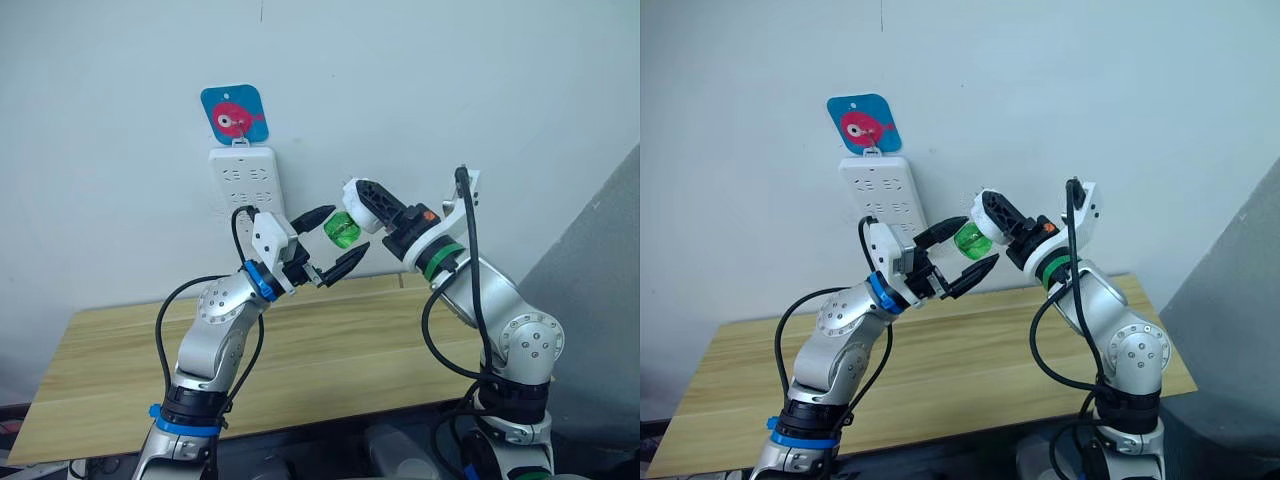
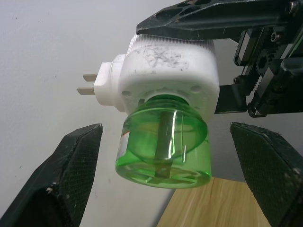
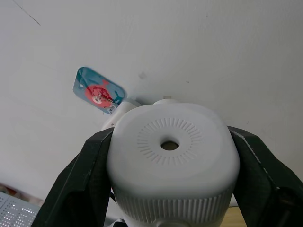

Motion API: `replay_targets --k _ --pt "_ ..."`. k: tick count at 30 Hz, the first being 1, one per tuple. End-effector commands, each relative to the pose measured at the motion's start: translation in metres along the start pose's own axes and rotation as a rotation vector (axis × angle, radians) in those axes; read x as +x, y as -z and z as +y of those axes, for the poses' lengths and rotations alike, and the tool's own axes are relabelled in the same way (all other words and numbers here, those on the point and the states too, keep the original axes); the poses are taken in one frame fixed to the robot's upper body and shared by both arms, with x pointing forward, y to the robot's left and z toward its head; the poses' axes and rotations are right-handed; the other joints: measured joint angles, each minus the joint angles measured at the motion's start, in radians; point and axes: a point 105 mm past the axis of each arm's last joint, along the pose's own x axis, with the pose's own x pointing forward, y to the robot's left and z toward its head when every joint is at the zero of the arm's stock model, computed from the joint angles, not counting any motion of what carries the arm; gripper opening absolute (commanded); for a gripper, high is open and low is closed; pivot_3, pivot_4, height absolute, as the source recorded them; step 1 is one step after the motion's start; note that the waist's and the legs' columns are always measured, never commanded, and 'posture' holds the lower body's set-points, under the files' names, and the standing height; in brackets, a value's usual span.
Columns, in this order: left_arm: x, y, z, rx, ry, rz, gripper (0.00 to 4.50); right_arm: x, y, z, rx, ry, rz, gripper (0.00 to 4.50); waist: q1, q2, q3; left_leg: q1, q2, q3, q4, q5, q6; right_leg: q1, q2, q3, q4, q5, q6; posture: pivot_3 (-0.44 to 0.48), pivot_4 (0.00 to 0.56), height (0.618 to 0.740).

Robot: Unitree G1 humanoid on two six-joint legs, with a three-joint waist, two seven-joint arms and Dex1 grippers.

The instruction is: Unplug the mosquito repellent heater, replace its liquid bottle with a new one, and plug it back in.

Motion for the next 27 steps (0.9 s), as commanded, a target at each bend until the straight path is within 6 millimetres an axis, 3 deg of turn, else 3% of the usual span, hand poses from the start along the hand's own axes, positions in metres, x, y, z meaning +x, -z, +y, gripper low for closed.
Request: replay_targets --k 1,6,18,19,21,27 --pt "0.004 -0.014 -0.002 0.016 0.022 -0.054 3.87 -0.001 -0.003 0.011 0.019 -0.058 -0.014 2.97 0.001 0.000 0.000 0.000 0.000 0.000 0.000 0.000 0.000 0.000 0.000 0.000 0.000 0.000 0.000 -0.239 0.030 0.711" --pt "0.002 -0.011 -0.002 0.012 0.024 -0.041 2.28 -0.001 -0.003 0.011 0.021 -0.060 -0.014 2.97 0.002 0.000 0.000 0.000 0.000 0.000 0.000 0.000 0.000 0.000 0.000 0.000 0.000 0.000 0.000 -0.238 0.030 0.711" --pt "0.000 -0.010 0.003 0.031 0.010 -0.032 2.25 -0.002 -0.002 0.015 0.041 -0.090 -0.009 2.97 0.005 0.000 0.000 0.000 0.000 0.000 0.000 0.000 0.000 0.000 0.000 0.000 0.000 0.000 0.000 -0.235 0.031 0.711" --pt "0.000 -0.011 0.003 0.034 0.009 -0.034 2.25 -0.003 -0.004 0.014 0.038 -0.086 -0.018 3.71 0.006 0.000 0.000 0.000 0.000 0.000 0.000 0.000 0.000 0.000 0.000 0.000 0.000 0.000 0.000 -0.235 0.031 0.711" --pt "0.000 -0.011 0.004 0.043 0.007 -0.035 2.25 -0.004 -0.006 0.011 0.033 -0.078 -0.028 4.41 0.007 0.000 0.000 0.000 0.000 0.000 0.000 0.000 0.000 0.000 0.000 0.000 0.000 0.000 0.000 -0.235 0.031 0.711" --pt "-0.005 -0.011 0.005 0.068 0.027 -0.022 2.25 -0.022 -0.011 -0.005 0.005 -0.079 0.018 4.50 0.012 0.000 0.000 0.000 0.000 0.000 0.001 0.000 0.000 0.000 0.000 0.001 0.000 0.000 0.000 -0.238 0.033 0.711"
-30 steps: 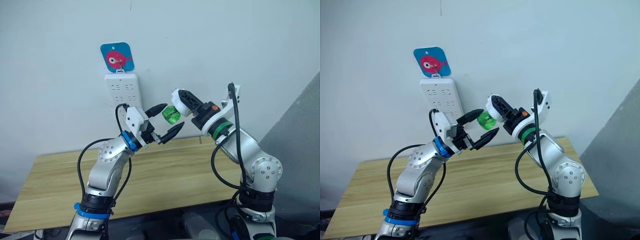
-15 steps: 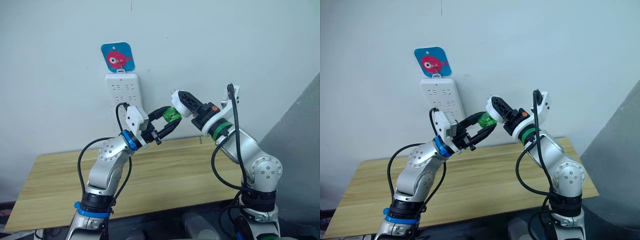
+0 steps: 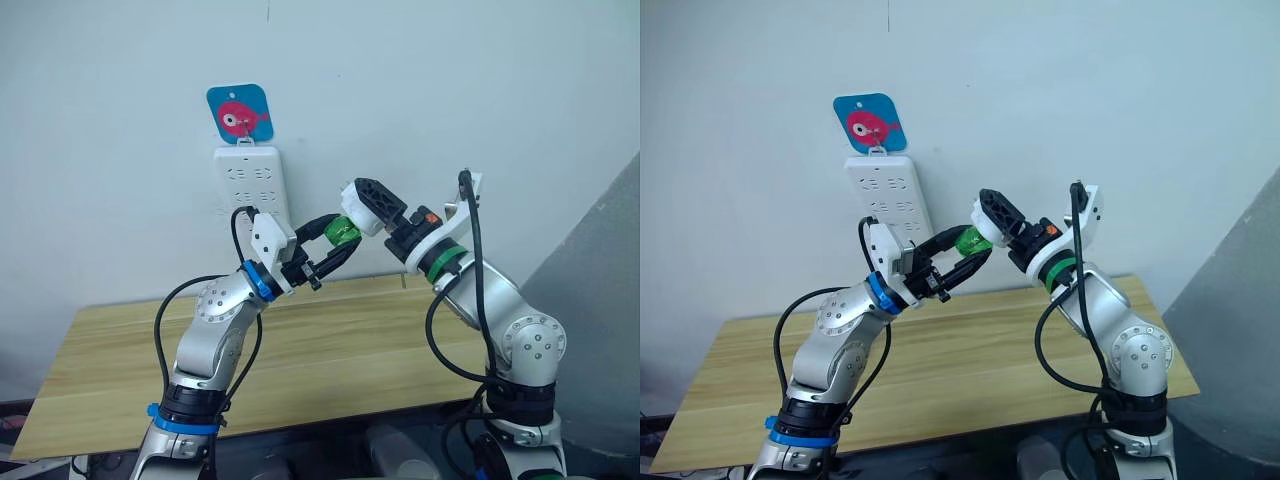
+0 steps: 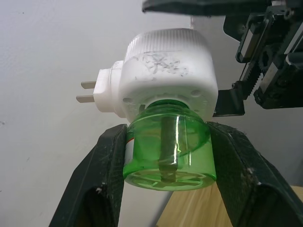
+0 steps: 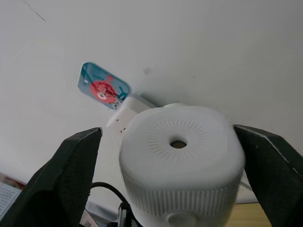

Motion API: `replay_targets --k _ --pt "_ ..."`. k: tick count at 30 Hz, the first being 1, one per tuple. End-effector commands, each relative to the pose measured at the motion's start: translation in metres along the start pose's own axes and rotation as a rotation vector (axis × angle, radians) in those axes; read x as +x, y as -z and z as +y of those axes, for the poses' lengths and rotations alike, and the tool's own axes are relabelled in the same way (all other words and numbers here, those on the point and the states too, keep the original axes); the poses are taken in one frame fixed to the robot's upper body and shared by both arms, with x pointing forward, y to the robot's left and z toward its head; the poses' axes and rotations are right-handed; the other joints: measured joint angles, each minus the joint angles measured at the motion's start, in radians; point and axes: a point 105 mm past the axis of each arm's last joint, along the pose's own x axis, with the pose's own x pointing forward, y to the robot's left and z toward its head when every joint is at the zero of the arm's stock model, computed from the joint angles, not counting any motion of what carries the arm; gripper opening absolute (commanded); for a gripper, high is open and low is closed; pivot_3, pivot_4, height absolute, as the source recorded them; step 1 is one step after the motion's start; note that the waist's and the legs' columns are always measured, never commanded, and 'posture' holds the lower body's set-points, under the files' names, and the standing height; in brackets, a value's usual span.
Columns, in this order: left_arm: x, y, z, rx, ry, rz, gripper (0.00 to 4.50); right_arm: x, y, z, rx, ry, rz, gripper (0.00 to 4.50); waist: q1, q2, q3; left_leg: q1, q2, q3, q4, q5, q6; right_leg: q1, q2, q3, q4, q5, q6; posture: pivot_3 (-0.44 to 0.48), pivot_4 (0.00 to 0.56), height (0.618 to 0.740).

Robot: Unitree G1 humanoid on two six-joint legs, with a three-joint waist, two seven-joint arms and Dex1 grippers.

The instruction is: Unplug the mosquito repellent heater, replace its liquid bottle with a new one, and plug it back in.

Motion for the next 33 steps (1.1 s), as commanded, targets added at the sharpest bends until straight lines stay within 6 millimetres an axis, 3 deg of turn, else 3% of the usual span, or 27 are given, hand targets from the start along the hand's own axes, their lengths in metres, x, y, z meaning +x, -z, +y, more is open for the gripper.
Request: replay_targets --k 1,8,12,21,33 --pt "-0.003 -0.013 0.003 0.067 0.020 -0.032 2.25 -0.019 -0.009 0.004 -0.019 -0.081 0.036 4.50 0.001 0.000 0.000 0.000 0.000 0.000 0.000 0.000 0.000 0.000 0.000 0.000 0.000 0.000 0.000 -0.238 0.033 0.711" --pt "-0.018 -0.006 -0.003 0.122 0.152 0.037 2.25 -0.070 -0.010 -0.010 -0.108 -0.170 0.333 4.50 0.004 0.000 0.000 0.000 0.000 0.001 0.000 0.000 0.000 0.001 0.000 0.001 -0.001 0.000 0.000 -0.239 0.050 0.711" --pt "-0.030 0.000 -0.011 0.178 0.268 0.082 2.25 -0.084 -0.015 -0.010 -0.167 -0.214 0.473 4.50 0.003 0.000 0.001 0.003 0.002 0.004 0.000 0.000 0.000 0.002 0.002 0.004 -0.001 0.000 0.000 -0.237 0.056 0.711" --pt "-0.044 0.009 -0.032 0.251 0.436 0.110 2.25 -0.080 0.007 -0.018 -0.190 -0.180 0.716 4.50 0.012 -0.001 0.003 0.002 0.002 0.007 0.000 -0.001 0.001 0.002 0.003 0.008 -0.004 -0.001 0.000 -0.223 0.067 0.711" --pt "-0.048 0.011 -0.043 0.299 0.491 0.095 2.25 -0.073 0.026 -0.019 -0.088 -0.243 0.801 4.50 0.040 -0.003 0.007 0.002 0.002 0.008 0.000 -0.001 0.001 0.001 0.003 0.009 -0.004 -0.001 0.000 -0.192 0.072 0.711"
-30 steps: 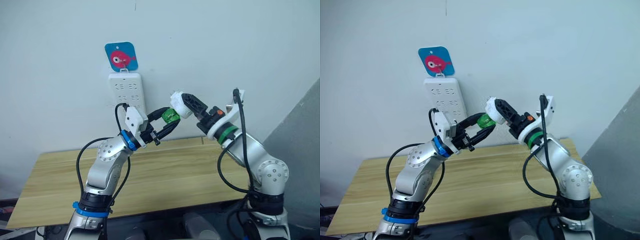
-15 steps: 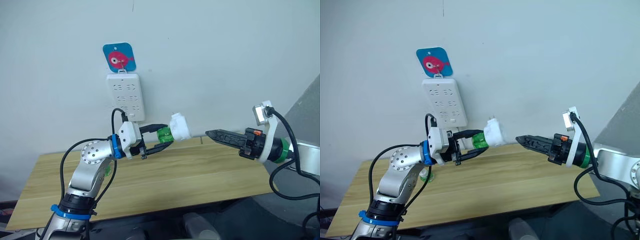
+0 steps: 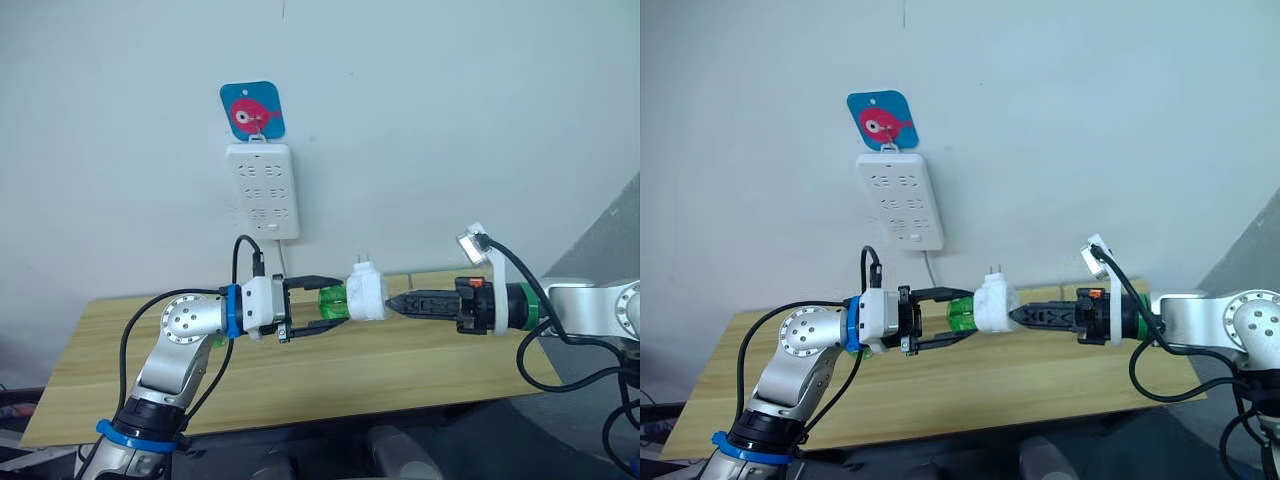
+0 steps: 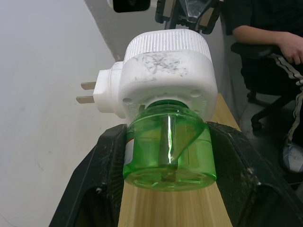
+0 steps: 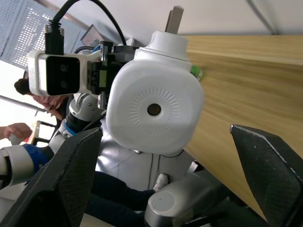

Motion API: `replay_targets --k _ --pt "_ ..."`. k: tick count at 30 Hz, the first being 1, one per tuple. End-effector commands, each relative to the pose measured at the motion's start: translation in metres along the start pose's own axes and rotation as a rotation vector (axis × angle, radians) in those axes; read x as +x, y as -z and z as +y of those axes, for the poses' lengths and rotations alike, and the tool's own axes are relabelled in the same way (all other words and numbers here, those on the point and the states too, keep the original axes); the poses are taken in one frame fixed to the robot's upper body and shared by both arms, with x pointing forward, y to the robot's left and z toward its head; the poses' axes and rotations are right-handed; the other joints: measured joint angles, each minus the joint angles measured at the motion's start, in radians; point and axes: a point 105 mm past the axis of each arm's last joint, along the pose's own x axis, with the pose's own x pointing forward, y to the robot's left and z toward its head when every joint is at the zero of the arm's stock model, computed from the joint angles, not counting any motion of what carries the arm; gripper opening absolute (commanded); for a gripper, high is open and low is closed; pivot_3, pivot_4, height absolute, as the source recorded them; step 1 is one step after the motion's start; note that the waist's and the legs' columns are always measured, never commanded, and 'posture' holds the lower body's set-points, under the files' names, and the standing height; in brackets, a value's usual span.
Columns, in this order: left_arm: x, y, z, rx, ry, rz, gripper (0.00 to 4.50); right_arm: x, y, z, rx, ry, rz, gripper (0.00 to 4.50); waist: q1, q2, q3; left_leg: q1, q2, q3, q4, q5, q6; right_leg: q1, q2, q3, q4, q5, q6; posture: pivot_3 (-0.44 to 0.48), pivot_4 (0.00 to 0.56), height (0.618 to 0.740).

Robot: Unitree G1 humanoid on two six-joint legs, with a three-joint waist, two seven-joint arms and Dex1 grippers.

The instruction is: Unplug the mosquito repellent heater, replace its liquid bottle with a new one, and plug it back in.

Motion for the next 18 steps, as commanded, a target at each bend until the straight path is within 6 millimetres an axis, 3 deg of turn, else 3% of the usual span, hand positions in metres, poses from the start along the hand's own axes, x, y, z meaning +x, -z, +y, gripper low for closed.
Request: replay_targets --k 1,18 --pt "0.003 -0.010 -0.001 0.061 0.016 -0.033 2.25 0.006 -0.004 0.010 0.002 -0.078 -0.001 4.50 0.001 0.000 0.000 0.000 0.000 0.000 0.000 0.000 0.000 0.000 0.000 0.000 0.000 0.000 0.000 -0.192 0.072 0.711" --pt "0.004 -0.011 -0.003 0.076 0.018 -0.047 2.25 0.027 -0.001 0.014 0.051 -0.162 0.000 4.50 0.015 0.000 0.000 0.000 0.000 0.000 0.000 0.000 0.000 0.000 0.000 0.000 0.000 0.000 0.000 -0.177 0.068 0.711"
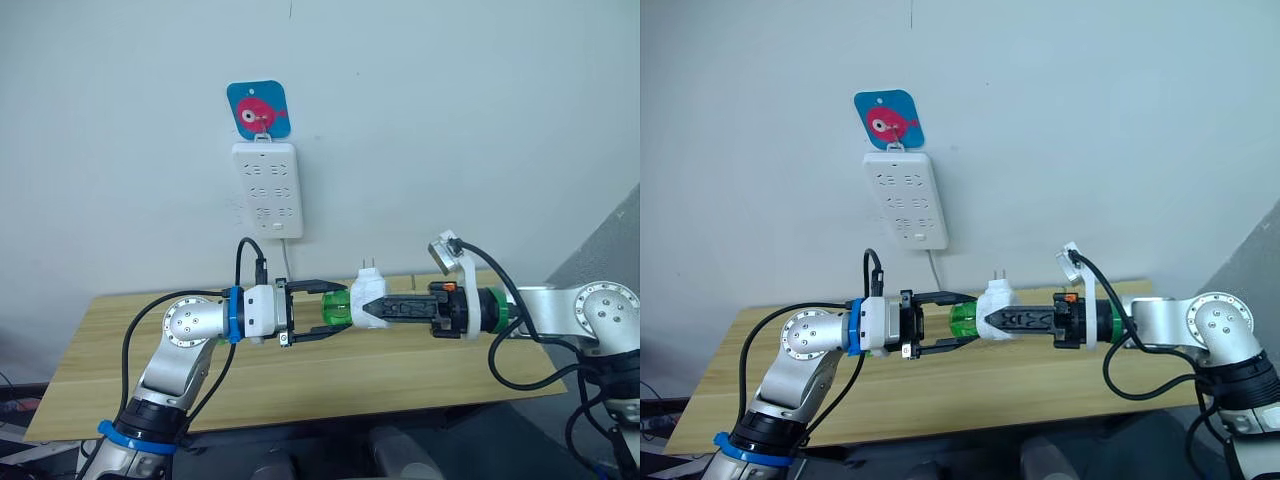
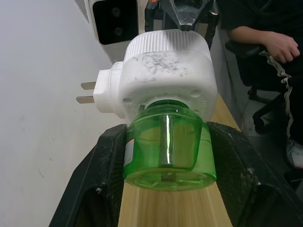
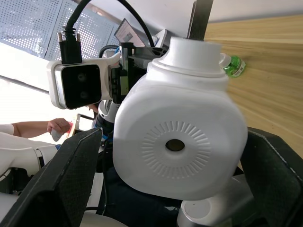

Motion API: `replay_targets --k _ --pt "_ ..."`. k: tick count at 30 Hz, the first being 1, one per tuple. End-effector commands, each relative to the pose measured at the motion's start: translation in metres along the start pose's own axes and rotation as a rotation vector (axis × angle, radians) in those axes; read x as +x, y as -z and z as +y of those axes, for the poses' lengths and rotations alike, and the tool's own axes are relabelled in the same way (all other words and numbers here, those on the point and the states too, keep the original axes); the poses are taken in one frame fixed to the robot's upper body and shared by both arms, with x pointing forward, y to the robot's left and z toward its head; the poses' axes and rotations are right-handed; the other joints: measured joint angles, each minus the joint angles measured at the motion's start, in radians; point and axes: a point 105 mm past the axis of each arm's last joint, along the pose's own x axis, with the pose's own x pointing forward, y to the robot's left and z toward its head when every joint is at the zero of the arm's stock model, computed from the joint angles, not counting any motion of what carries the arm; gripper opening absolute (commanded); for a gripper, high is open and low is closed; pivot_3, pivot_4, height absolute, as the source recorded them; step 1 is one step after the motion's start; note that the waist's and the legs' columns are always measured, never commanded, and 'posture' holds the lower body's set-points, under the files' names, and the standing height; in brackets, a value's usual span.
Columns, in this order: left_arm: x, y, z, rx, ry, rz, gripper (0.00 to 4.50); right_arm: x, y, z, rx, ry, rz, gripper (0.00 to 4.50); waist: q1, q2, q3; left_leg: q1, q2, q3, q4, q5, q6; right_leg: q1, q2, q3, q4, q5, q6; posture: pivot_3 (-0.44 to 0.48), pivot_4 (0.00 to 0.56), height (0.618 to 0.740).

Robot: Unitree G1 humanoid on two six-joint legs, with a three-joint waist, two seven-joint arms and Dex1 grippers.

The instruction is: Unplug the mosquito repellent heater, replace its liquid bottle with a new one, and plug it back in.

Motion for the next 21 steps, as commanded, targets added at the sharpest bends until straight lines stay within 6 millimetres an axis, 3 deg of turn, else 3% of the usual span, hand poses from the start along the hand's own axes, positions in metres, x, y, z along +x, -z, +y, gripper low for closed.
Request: replay_targets --k 1,4,8,13,15,18,21 --pt "0.002 -0.009 0.000 0.043 0.005 -0.031 2.25 0.004 -0.006 0.011 -0.024 -0.048 -0.015 4.50 0.000 0.000 0.000 0.000 0.000 0.000 0.000 0.000 0.000 0.000 0.000 0.000 0.000 0.000 0.000 -0.178 0.069 0.711" --pt "0.003 -0.009 -0.001 0.047 0.012 -0.033 2.25 0.006 -0.006 0.011 -0.020 -0.055 -0.013 4.15 0.000 0.000 0.000 0.000 0.000 0.000 0.000 0.000 0.000 0.000 0.000 0.000 0.000 0.000 0.000 -0.176 0.069 0.711" --pt "0.003 -0.009 -0.002 0.053 0.011 -0.035 2.25 0.009 -0.005 0.012 -0.018 -0.061 -0.006 3.03 0.000 0.000 0.000 0.000 0.000 0.000 0.000 0.000 0.000 0.000 0.000 0.000 0.000 0.000 0.000 -0.175 0.069 0.711" --pt "0.002 -0.008 -0.004 0.008 0.039 -0.022 2.25 0.009 -0.004 0.015 -0.032 -0.069 0.004 2.99 0.000 0.000 0.000 0.000 0.000 0.000 0.000 0.000 0.000 0.000 0.000 0.000 0.000 0.000 0.000 -0.175 0.065 0.711" --pt "-0.002 -0.003 -0.005 -0.108 0.072 0.024 2.25 0.008 -0.005 0.021 -0.055 -0.090 0.012 2.99 0.000 0.000 0.000 0.000 0.000 0.000 0.000 0.000 0.000 0.000 0.000 0.000 0.000 0.000 0.000 -0.176 0.064 0.711" --pt "-0.013 0.009 -0.005 -0.444 0.121 0.163 2.25 0.006 -0.002 0.028 -0.119 -0.105 0.050 2.99 -0.001 0.000 0.001 0.000 0.000 -0.001 0.000 0.000 0.000 -0.001 0.000 -0.001 0.001 0.000 0.000 -0.174 0.061 0.711" --pt "-0.022 0.003 -0.006 -0.723 0.212 0.228 2.25 0.006 0.002 0.036 -0.223 -0.120 0.090 2.99 -0.001 -0.001 0.003 -0.001 0.000 -0.002 0.000 0.000 0.000 -0.001 0.000 -0.002 0.001 0.000 0.000 -0.176 0.061 0.711"
